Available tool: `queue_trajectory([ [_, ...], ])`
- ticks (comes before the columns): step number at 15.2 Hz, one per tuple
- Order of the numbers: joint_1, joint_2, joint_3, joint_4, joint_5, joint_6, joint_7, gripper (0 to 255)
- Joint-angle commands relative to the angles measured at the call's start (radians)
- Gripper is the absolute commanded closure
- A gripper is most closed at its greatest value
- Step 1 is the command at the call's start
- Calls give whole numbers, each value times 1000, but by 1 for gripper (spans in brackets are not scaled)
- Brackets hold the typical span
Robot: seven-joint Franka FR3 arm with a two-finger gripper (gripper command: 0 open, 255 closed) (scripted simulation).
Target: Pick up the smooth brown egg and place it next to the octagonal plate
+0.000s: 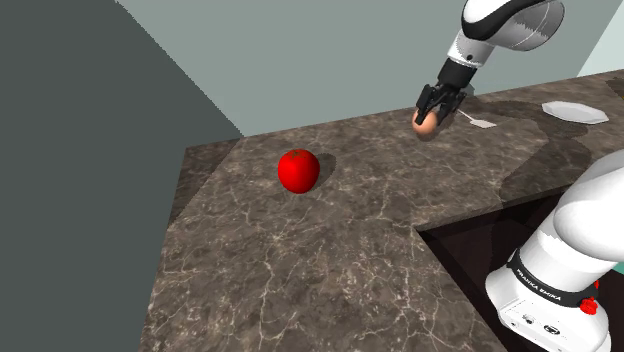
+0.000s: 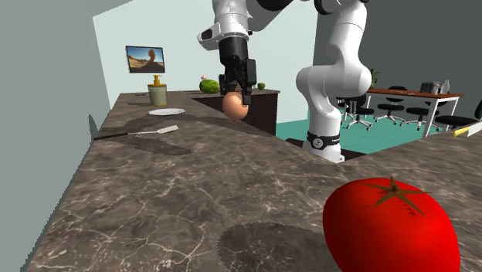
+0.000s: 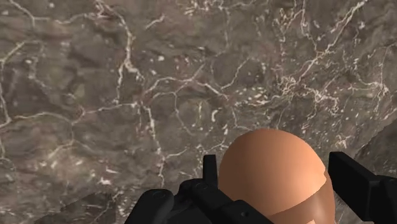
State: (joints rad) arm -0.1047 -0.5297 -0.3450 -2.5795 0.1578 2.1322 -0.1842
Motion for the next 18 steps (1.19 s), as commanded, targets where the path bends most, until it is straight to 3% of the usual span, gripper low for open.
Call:
queue_trajectory([
  [1, -3, -11, 4, 18, -5, -28, 8, 255],
  [7, -6, -33, 15, 71, -12, -101, 32, 255],
  [18, -127, -41, -204, 136, -133, -221, -220, 255],
])
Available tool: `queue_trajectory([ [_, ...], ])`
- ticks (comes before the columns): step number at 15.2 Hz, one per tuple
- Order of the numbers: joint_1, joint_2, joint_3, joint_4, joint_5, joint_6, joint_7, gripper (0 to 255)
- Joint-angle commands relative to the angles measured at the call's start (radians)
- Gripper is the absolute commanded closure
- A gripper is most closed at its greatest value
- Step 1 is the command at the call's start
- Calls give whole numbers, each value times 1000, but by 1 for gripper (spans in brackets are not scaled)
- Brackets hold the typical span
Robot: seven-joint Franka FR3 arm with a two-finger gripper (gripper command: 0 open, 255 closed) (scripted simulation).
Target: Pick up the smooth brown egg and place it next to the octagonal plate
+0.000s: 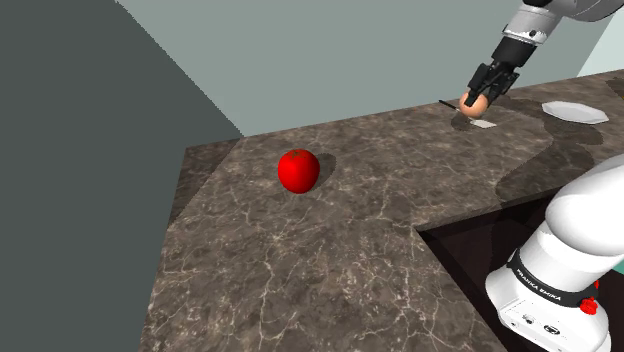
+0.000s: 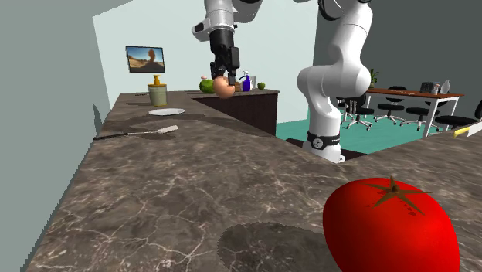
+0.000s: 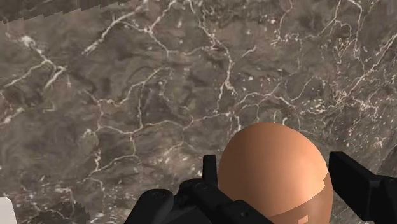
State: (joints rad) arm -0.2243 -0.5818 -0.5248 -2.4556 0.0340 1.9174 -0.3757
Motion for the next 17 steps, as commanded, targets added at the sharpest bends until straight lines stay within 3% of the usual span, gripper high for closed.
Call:
queue_trajectory([
  [1, -15, 18, -46, 25, -17, -16, -53, 255],
  [10, -40, 140, -259, 191, -52, -93, -291, 255],
  [17, -1, 331, -477, 379, 14, -154, -525, 255],
])
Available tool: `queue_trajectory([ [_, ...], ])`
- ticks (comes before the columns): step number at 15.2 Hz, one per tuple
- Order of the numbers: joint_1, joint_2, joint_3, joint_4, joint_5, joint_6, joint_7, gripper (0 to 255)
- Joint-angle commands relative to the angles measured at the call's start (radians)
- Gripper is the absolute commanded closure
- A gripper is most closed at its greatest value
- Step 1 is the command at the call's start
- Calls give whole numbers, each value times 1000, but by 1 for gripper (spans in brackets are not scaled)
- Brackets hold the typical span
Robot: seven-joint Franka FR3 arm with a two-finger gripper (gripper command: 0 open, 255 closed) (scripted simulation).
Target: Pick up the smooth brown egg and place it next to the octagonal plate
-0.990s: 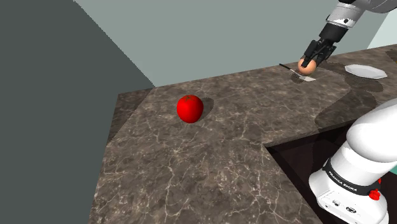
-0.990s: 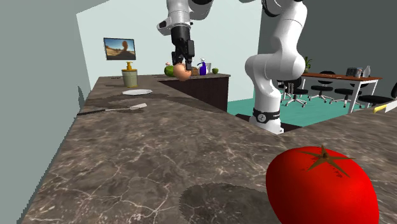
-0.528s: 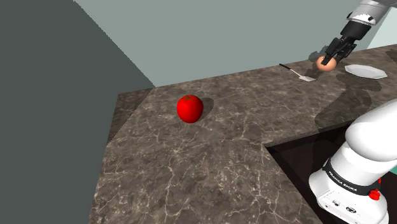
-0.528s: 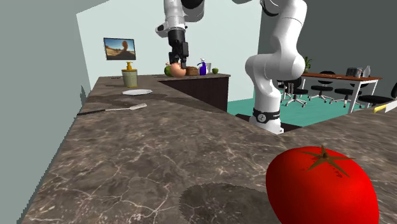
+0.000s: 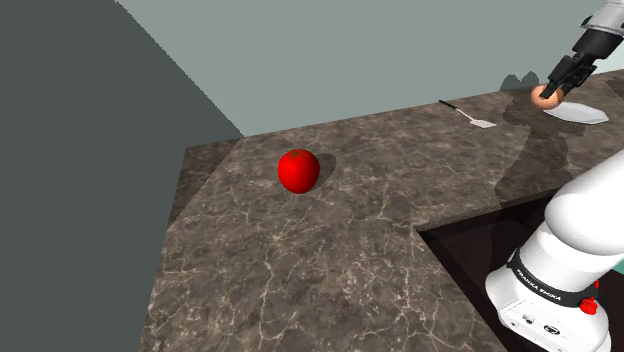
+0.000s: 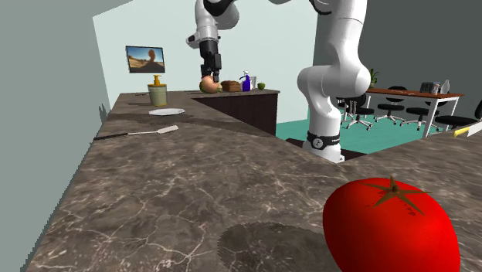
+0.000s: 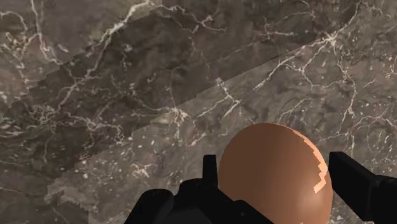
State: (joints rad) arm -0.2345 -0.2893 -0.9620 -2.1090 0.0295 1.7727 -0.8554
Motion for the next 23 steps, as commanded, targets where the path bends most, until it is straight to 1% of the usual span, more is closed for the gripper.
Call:
queue_trajectory([
  [1, 18, 79, -78, 64, 42, -20, -87, 255],
  [3, 34, 183, -162, 132, 111, -48, -186, 255],
  [4, 35, 250, -205, 169, 161, -67, -246, 255],
  [5, 22, 329, -240, 208, 222, -91, -313, 255],
  [6, -12, 412, -258, 250, 286, -121, -380, 255],
  [7, -64, 487, -255, 293, 342, -152, -438, 255],
  [9, -189, 601, -214, 383, 420, -208, -520, 255],
  [12, -369, 736, -148, 530, 502, -286, -601, 255],
  [15, -538, 855, -87, 699, 569, -364, -649, 255],
  [18, -711, 974, -28, 903, 632, -448, -670, 255],
  [20, -839, 1060, 16, 1077, 677, -513, -664, 255],
  [21, -913, 1111, 42, 1186, 703, -552, -651, 255],
  [22, -1002, 1172, 74, 1329, 735, -601, -626, 255],
  [23, -1153, 1277, 137, 1592, 784, -685, -557, 255],
])
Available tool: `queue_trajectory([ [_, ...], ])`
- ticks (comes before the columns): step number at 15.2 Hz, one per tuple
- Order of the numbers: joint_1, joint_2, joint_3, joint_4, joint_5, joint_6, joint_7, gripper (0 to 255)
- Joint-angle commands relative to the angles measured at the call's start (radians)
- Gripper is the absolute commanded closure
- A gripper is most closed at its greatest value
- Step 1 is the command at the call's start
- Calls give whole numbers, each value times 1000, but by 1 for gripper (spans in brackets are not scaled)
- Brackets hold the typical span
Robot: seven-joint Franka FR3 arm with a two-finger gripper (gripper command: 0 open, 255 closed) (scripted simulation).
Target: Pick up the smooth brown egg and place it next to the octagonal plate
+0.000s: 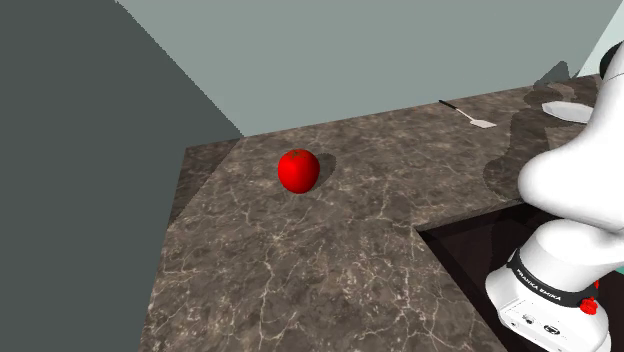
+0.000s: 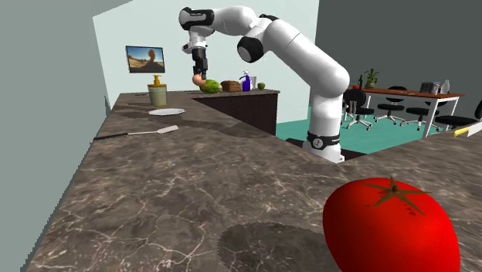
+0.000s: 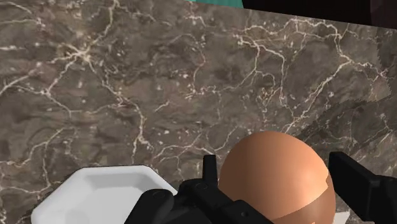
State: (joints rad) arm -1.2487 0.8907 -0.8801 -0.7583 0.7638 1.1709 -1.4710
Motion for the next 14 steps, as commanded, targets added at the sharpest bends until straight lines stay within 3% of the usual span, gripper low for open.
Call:
queue_trajectory([
  [1, -94, 69, 39, 153, 33, -48, 31, 255],
  [6, 2, 30, 4, -40, 7, 51, -29, 255],
  [14, 75, 24, -11, -201, -2, 161, -79, 255],
])
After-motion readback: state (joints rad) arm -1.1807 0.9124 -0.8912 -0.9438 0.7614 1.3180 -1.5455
